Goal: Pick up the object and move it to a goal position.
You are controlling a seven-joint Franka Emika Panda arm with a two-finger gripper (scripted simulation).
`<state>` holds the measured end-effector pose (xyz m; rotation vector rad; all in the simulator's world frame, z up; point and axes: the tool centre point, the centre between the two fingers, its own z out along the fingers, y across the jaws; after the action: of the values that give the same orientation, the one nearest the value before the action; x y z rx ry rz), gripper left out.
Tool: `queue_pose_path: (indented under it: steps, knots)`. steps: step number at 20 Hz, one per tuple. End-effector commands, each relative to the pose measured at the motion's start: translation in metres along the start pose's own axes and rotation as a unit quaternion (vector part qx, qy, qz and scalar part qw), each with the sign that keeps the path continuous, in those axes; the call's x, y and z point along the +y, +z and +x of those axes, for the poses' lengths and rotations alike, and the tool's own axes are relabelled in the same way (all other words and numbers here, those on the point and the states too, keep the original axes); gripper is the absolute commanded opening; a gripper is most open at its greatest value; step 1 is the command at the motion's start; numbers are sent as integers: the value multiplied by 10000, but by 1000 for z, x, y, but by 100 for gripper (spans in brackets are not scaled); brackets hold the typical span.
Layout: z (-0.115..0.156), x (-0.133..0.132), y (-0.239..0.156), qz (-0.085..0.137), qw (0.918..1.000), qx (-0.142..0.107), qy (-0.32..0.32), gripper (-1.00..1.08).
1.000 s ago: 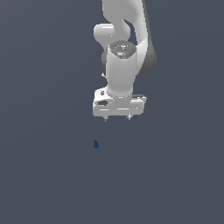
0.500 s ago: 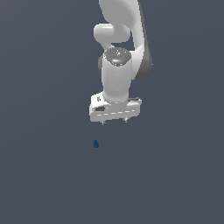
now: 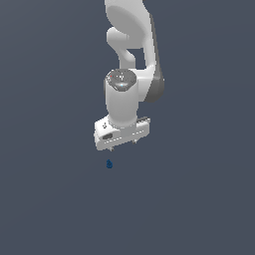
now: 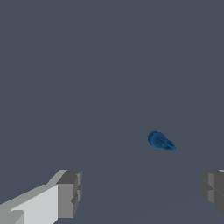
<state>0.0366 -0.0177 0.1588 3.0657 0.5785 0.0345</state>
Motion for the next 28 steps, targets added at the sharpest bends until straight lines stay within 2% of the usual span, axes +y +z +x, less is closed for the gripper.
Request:
queue_pose_path:
  steps: [1, 7, 16, 22, 28]
  knots:
    - [0, 9, 8, 9, 9996, -15, -285, 100]
    - [0, 29, 27, 42, 9955, -44, -948, 100]
    - [-3, 55, 53, 104, 9835, -61, -1806, 100]
    - [-5, 65, 64, 131, 9769, -59, -2133, 100]
    - [-6, 70, 68, 143, 9740, -58, -2262, 100]
